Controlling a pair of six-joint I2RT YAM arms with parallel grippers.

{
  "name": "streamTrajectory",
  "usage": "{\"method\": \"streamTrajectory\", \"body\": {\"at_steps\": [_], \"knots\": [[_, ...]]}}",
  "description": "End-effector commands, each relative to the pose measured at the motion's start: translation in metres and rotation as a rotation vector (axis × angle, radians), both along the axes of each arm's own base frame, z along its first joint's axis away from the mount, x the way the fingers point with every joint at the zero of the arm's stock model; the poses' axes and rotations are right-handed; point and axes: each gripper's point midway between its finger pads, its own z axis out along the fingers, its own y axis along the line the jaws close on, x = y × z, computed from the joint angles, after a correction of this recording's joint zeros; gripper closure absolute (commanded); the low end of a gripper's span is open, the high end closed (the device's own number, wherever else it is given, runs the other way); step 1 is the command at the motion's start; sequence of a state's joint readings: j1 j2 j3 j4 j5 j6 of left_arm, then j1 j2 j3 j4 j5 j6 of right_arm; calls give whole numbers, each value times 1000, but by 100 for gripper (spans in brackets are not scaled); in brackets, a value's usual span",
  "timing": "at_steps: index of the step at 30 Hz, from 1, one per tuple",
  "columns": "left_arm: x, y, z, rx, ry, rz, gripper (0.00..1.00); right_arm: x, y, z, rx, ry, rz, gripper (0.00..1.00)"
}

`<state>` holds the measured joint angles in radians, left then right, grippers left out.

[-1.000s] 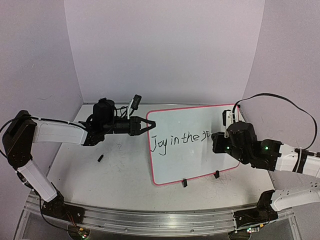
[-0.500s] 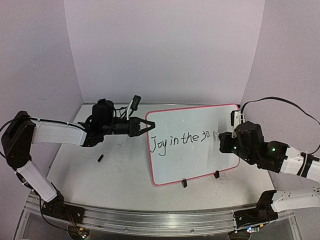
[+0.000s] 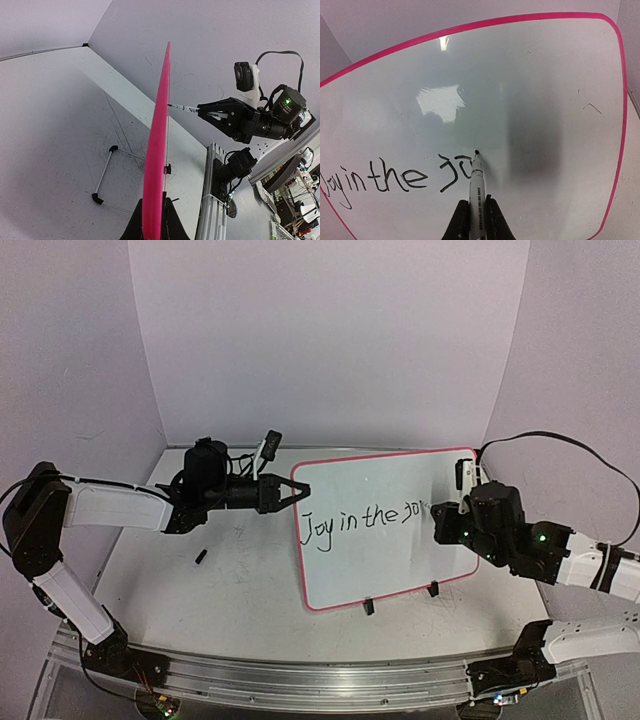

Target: Write a sentence on the whiteboard

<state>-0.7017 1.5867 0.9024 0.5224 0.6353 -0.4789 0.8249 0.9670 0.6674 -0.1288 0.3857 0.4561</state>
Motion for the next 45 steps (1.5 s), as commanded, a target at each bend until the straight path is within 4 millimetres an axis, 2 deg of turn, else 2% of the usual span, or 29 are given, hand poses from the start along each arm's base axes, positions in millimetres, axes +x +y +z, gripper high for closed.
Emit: {"method": "streamTrajectory", "body": {"at_steps": [1, 23, 45], "knots": [[19, 13, -16, 75, -16, 111, 100, 4, 0, 5, 11, -22, -11, 100], [19, 13, -16, 74, -14, 109, 100, -12, -9, -33, -30, 88, 3, 100], [19, 12, -18, 78, -12, 104, 100, -11, -14, -28, -54, 76, -17, 100]]}}
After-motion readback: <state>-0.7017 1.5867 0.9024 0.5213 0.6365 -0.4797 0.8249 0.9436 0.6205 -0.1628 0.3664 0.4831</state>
